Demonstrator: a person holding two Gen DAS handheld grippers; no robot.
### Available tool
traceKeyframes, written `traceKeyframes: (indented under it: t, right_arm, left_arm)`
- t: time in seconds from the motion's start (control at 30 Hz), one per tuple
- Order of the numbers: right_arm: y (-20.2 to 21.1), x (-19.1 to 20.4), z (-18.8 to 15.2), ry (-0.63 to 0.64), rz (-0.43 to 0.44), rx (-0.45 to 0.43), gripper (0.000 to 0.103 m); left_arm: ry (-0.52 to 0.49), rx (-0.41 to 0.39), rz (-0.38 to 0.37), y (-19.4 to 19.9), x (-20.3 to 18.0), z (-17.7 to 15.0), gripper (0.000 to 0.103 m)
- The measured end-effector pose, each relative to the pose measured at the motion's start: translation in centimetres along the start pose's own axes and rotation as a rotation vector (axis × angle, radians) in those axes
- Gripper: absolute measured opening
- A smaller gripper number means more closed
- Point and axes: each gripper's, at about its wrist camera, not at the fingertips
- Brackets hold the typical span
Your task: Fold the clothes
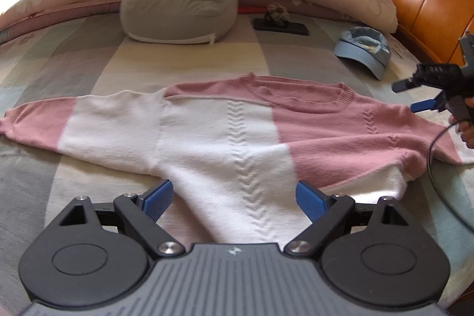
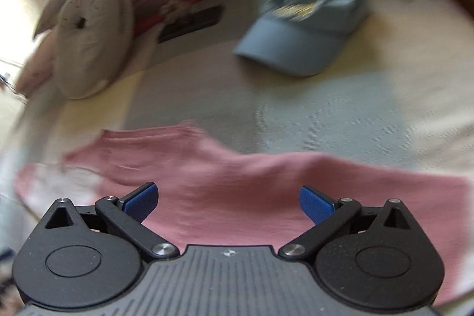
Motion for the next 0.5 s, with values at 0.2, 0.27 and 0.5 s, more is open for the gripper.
traceKeyframes:
  t: [0.2, 0.27, 0.5]
  right_arm:
    - [-5.3, 1.6, 0.7, -0.091, -0.027, 0.042, 0.103]
    - [-7.2, 2.0, 0.9, -0.114, -0.058, 0.058, 0.103]
    - [-6.4, 0.8, 3.2, -0.231, -0.036, -0.082, 0.103]
  left_arm:
    - [0.053, -0.007, -0.034, -2.6, 4.2, 1.1, 0.09]
    - [0.061, -0.004, -0.058, -3.8, 5.2, 1.6, 0.09]
    - [0.08, -0.026, -0.134, -6.9, 6.6, 3.6, 0.09]
Point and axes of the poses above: each gripper's, at about its wrist camera, not at the fingertips, and y roughly against the way its jaws point, x to its left, z to its top, and after that the axes turned 7 degrees about z, right-handed
